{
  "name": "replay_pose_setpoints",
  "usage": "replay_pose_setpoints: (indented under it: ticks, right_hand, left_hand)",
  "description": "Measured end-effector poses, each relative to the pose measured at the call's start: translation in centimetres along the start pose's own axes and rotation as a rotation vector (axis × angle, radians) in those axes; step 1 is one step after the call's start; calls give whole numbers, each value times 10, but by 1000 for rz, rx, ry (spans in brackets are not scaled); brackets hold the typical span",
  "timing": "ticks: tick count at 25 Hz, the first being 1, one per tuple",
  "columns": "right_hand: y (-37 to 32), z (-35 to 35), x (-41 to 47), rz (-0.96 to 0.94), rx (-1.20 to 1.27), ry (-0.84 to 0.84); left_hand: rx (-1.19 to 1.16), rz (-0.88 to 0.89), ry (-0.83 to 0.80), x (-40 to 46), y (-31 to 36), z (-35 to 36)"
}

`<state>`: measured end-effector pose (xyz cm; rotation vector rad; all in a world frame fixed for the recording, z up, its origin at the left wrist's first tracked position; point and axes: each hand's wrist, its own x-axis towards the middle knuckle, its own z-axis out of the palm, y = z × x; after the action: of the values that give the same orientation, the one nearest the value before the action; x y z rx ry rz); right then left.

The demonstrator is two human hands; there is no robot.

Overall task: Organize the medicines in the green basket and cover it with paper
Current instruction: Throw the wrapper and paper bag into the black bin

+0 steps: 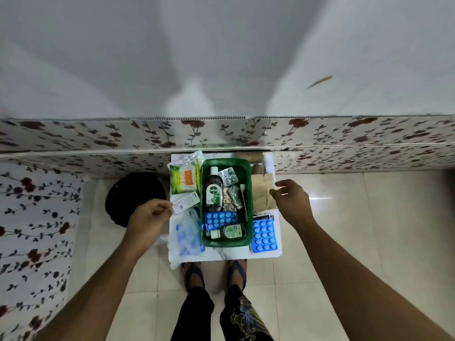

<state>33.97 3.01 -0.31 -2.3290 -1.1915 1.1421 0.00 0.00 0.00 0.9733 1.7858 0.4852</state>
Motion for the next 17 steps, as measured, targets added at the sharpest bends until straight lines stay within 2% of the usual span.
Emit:
replay_pose_setpoints:
  ticks: [2,6,11,14,17]
  right_hand:
    - [9,14,19,42,-87,-33]
    - [28,32,41,103,-107,-47]
    - [33,41,42,130,-56,7]
    - [33,41,41,130,2,30]
    - [36,42,40,116,53,16]
  left_hand:
    - [95,4,84,16,-23,10]
    - [357,-46,70,28,-48,29]
    - [385,-156,-20,28,-68,32]
    - [375,-127,-21,24,-68,40]
    - [441,-21,-50,17,-66,46]
